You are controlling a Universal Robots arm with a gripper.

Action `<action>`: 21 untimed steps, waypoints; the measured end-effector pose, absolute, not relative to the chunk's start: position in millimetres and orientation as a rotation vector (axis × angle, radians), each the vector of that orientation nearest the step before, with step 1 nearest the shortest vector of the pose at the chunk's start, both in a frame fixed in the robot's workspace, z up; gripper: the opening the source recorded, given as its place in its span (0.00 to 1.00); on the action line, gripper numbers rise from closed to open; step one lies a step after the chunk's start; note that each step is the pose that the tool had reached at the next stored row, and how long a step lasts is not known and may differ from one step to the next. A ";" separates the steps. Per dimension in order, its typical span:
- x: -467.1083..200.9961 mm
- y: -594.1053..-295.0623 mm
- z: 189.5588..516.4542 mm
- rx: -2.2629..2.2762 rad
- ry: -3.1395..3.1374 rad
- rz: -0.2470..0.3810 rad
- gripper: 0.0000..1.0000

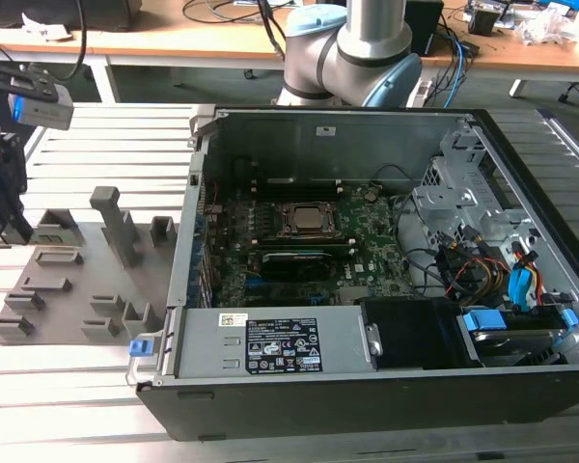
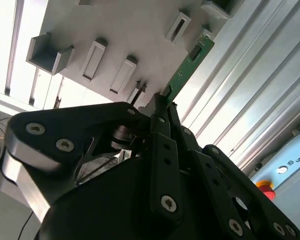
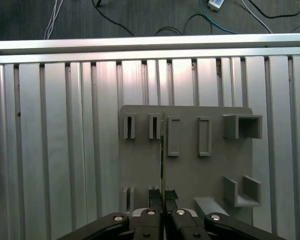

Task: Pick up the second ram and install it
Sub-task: 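Pick up the second ram and move it above second insertion slot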

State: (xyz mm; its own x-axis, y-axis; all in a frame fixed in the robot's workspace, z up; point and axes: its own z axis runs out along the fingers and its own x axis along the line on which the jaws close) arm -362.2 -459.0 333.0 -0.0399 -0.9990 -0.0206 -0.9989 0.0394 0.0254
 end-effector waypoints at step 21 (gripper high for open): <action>-362.2 -459.0 388.5 2.175 -2.263 -0.051 0.14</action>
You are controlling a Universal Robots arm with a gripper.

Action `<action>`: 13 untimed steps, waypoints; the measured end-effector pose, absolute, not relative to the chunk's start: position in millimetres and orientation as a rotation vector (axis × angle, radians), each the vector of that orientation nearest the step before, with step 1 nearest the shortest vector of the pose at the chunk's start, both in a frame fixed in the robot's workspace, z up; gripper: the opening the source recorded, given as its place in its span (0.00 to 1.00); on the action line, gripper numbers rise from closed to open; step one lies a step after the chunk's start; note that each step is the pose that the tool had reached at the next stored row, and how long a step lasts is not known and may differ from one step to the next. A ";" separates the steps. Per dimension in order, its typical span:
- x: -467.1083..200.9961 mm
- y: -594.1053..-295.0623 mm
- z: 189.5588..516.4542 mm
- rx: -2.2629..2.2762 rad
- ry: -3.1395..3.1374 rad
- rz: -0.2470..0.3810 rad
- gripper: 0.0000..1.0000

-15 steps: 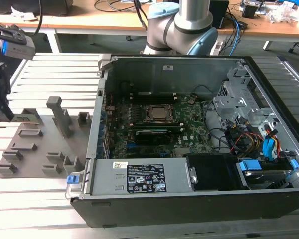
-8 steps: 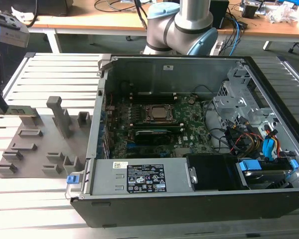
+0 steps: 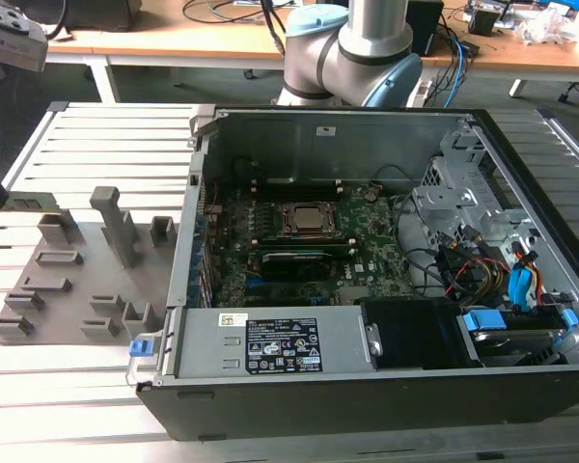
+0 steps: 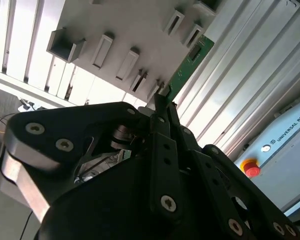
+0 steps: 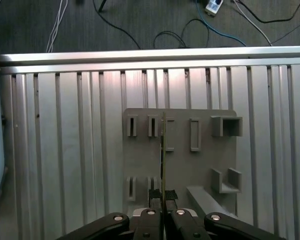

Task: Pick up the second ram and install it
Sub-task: 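Pick up the second ram and move it above second insertion slot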

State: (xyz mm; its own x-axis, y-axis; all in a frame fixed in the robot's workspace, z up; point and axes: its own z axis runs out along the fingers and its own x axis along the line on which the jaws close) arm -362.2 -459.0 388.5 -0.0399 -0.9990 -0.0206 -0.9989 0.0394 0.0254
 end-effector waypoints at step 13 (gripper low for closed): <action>-362.2 -458.9 418.0 2.227 -2.211 -0.051 0.14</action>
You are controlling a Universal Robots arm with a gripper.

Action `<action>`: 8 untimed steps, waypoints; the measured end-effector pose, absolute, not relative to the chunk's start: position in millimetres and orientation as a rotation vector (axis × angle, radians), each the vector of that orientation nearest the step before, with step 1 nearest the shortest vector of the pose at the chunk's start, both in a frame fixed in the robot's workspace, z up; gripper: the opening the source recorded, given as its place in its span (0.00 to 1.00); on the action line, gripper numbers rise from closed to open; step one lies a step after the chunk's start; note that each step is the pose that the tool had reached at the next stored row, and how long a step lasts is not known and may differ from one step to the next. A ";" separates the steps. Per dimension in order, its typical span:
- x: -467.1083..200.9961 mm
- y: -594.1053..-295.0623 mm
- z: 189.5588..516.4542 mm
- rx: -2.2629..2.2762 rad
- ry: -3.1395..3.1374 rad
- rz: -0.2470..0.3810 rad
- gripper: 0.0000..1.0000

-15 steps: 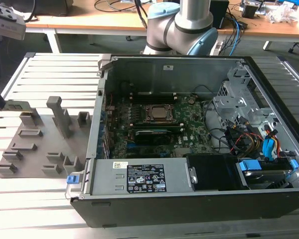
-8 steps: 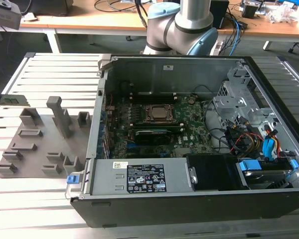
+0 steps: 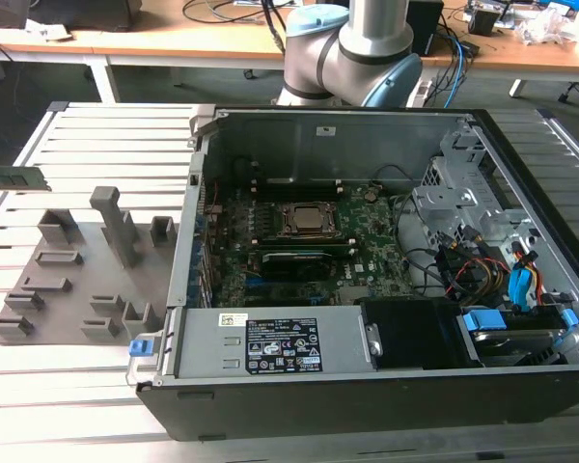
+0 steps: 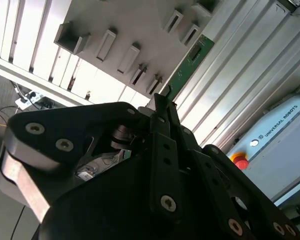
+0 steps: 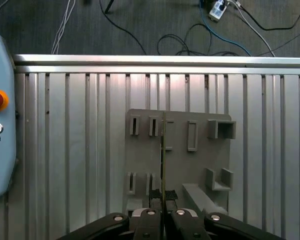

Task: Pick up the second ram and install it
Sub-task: 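Pick up the second ram and move it above second insertion slot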

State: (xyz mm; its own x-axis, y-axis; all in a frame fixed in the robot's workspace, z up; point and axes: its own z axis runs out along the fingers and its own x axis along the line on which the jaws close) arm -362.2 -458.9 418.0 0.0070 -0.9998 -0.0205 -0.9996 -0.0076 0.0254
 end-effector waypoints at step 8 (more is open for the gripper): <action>-361.5 -458.9 419.8 2.227 -2.210 -0.051 0.14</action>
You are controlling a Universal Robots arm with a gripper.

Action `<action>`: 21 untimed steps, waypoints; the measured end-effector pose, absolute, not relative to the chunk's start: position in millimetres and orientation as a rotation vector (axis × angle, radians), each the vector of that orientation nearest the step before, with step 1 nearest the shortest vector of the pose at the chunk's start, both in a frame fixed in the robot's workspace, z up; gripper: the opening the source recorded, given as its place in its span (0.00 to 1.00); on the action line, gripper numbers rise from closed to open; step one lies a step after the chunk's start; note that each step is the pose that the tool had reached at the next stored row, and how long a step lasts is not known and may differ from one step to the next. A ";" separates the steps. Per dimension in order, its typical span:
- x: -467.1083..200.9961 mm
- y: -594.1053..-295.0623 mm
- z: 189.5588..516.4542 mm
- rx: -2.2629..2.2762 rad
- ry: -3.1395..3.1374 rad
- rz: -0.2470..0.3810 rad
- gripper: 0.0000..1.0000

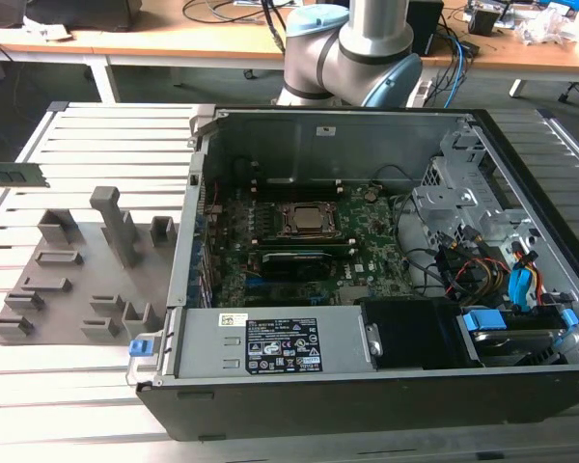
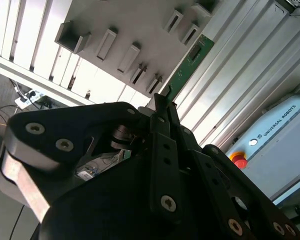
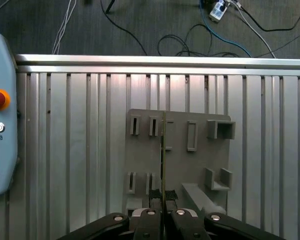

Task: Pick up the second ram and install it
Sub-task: 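Pick up the second ram and move it above second insertion slot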

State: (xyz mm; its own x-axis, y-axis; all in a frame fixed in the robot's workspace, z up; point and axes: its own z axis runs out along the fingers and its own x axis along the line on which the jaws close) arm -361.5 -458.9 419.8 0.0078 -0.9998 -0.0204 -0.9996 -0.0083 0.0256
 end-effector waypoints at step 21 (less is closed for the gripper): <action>-266.5 -458.9 419.6 2.227 -2.209 -0.050 0.14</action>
